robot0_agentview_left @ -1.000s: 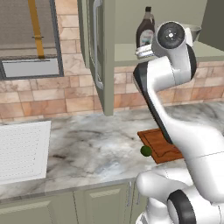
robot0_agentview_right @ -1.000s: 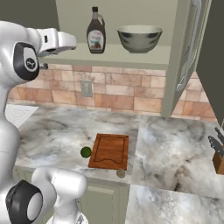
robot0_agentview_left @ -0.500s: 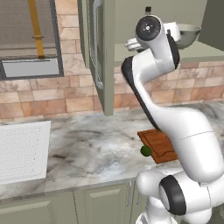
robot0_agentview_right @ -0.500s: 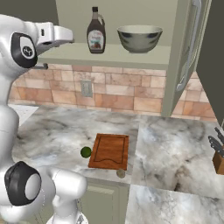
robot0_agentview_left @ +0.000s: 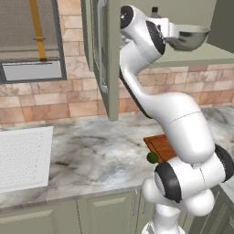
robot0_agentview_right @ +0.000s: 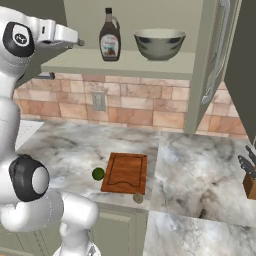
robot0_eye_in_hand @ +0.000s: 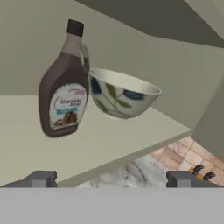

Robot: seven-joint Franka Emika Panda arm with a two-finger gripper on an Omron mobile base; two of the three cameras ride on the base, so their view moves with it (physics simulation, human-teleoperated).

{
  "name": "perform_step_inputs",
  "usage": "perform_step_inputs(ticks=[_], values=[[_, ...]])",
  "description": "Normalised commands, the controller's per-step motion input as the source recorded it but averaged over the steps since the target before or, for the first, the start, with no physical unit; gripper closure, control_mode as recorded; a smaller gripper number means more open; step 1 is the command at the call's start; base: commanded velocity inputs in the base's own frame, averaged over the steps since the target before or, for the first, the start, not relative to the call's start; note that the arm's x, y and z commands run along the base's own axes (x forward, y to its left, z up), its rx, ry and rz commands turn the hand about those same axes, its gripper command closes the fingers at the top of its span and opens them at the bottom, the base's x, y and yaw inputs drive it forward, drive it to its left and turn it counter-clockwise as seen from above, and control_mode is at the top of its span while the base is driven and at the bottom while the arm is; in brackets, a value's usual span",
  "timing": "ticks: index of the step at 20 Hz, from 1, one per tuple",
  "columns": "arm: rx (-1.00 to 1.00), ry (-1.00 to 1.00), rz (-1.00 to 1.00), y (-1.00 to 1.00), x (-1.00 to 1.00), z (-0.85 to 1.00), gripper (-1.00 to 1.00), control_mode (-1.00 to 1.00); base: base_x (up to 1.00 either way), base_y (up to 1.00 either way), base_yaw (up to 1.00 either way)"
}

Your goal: Open the cabinet. Place the bowl and condiment on the counter. Then place the lime and garlic on the cutting board.

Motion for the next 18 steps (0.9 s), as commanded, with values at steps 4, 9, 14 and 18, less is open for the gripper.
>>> perform_step_inputs(ticks=[4, 9, 14, 18], values=[[0.14, 0.0, -0.12, -0.16, 0.26, -0.01, -1.0, -1.0, 0.0, 0.0, 0.0], [0.18, 0.0, -0.01, -0.26, 0.24, -0.02, -1.0, -1.0, 0.0, 0.0, 0.0], [0.09, 0.0, 0.0, -0.03, 0.43, -0.14, -1.0, -1.0, 0.0, 0.0, 0.0], [0.03, 0.0, 0.0, 0.0, 0.4, -0.19, -1.0, -1.0, 0.0, 0.0, 0.0]])
